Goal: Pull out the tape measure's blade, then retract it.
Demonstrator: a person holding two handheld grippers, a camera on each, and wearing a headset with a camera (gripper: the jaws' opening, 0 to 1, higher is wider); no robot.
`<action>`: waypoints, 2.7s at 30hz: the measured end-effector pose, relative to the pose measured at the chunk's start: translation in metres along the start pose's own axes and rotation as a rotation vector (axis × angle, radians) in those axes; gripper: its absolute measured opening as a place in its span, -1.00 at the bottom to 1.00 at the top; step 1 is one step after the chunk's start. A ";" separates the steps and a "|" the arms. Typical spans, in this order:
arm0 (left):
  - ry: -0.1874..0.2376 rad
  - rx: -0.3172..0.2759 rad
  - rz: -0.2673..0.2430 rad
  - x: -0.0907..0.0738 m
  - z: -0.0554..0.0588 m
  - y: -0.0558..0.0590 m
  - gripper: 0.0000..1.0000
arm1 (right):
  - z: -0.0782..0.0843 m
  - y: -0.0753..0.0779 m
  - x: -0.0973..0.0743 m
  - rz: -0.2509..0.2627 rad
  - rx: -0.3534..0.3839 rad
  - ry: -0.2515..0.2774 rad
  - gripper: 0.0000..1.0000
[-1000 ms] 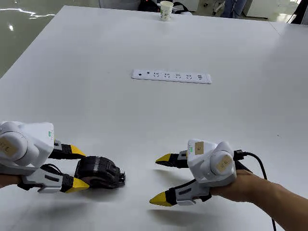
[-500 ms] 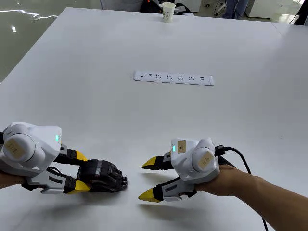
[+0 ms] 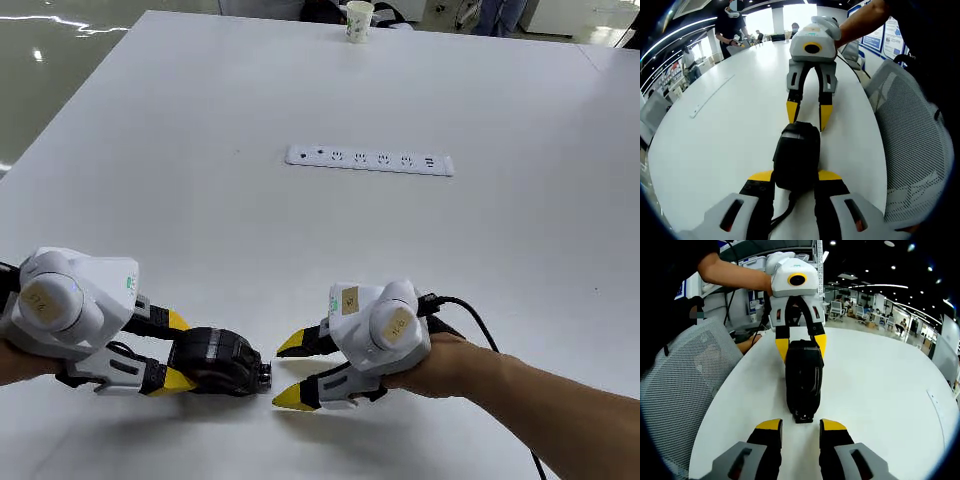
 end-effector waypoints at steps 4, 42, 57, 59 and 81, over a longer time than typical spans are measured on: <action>0.007 -0.001 -0.003 0.000 0.000 0.000 -0.50 | -0.003 0.001 0.003 -0.004 -0.007 -0.005 -0.55; 0.030 -0.038 0.001 0.001 0.003 0.000 -0.52 | -0.005 0.002 0.012 0.014 -0.092 -0.058 -0.84; 0.026 -0.053 0.001 0.000 0.003 0.000 -0.53 | -0.005 0.001 0.011 0.018 -0.105 -0.058 -0.85; 0.025 -0.054 0.002 0.000 0.003 0.000 -0.53 | -0.005 0.001 0.010 0.017 -0.106 -0.060 -0.86; 0.026 -0.070 0.006 0.001 0.003 -0.001 -0.53 | 0.004 0.000 -0.001 0.028 -0.094 -0.071 -0.85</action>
Point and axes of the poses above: the centre of the closed fingertips' face, and the gripper's own axes: x roughly forward along the fingers, y roughly to its right, z roughly out of its underside, the point moved 10 cm from there along -x, roughly backward along the fingers, and after that the axes turned 1 degree about x, right-handed, at the moved point
